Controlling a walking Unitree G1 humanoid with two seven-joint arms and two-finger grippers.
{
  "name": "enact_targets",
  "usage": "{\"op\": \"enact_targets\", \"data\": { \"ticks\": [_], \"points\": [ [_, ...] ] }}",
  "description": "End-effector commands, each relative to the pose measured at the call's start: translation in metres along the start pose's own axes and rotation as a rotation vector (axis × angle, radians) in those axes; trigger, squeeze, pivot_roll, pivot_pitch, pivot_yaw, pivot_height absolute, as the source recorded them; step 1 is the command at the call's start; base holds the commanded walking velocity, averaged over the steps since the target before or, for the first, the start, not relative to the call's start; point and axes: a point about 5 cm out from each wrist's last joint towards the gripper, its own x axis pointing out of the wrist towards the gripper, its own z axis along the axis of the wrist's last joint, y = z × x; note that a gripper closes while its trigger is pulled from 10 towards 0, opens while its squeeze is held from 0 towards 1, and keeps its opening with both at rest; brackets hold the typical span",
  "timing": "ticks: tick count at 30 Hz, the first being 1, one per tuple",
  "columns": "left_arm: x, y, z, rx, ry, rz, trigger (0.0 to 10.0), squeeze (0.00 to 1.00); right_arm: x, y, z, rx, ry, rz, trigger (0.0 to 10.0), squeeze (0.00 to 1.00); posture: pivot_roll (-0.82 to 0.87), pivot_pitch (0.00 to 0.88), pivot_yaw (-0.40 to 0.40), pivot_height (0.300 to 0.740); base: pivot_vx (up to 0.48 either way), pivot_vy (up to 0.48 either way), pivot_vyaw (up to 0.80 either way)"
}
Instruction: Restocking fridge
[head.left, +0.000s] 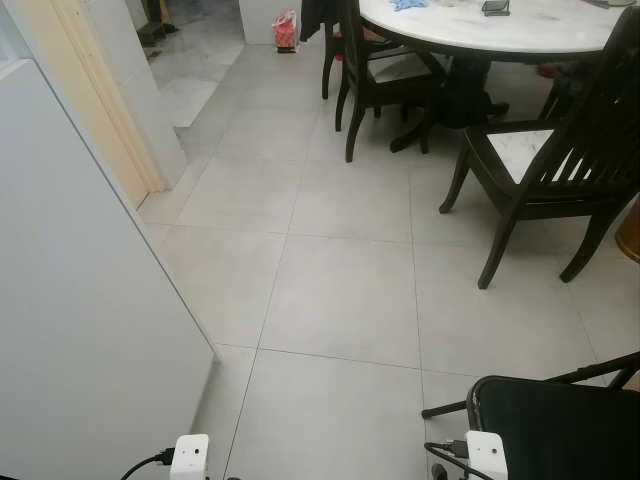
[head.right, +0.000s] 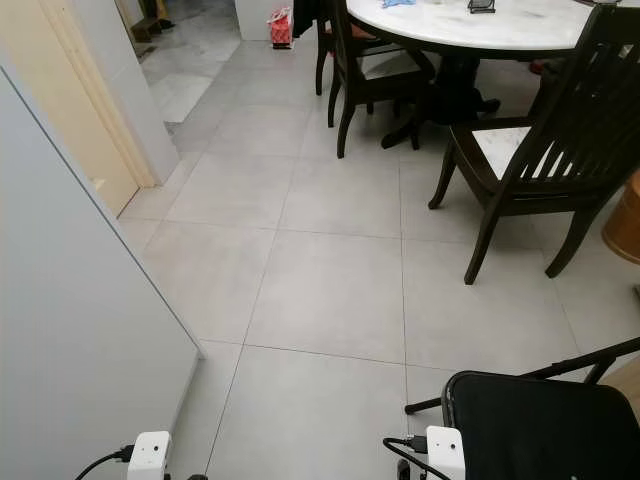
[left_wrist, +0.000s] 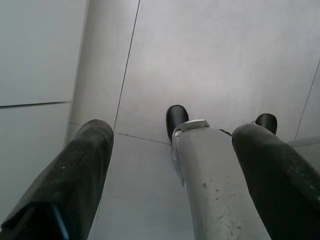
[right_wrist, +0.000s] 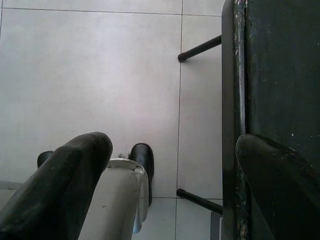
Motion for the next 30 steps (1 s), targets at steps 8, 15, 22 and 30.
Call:
{"op": "enact_targets", "data": {
  "ticks": [8,15,22,30],
  "points": [
    [0.0075,-0.0175,0.0356,-0.003,-0.036,0.024,10.0,0.00,0.0075,-0.0151,0.0646,0.070,-0.081,0.023,10.0,0.00,-0.06,0.000,-0.084,0.740,0.000,0.000,0.00],
    [0.0075,-0.0175,0.0356,-0.003,-0.036,0.024,10.0,0.00,0.0075,-0.0151,0.0646,0.070,-0.081,0.023,10.0,0.00,-0.06,0.000,-0.084,0.740,0.000,0.000,0.00],
    [0.0075,-0.0175,0.0356,-0.003,-0.036,0.024,10.0,0.00,0.0075,-0.0151,0.0646,0.070,-0.081,0.023,10.0,0.00,-0.06,0.000,-0.084,0.740,0.000,0.000,0.00],
    [0.0079,-0.0172,0.0406,0.008,-0.045,0.021,10.0,0.00,0.0078,-0.0138,0.0673,0.055,-0.087,0.029,10.0,0.00,-0.08,0.000,-0.076,0.740,0.000,0.000,0.00]
  ]
}}
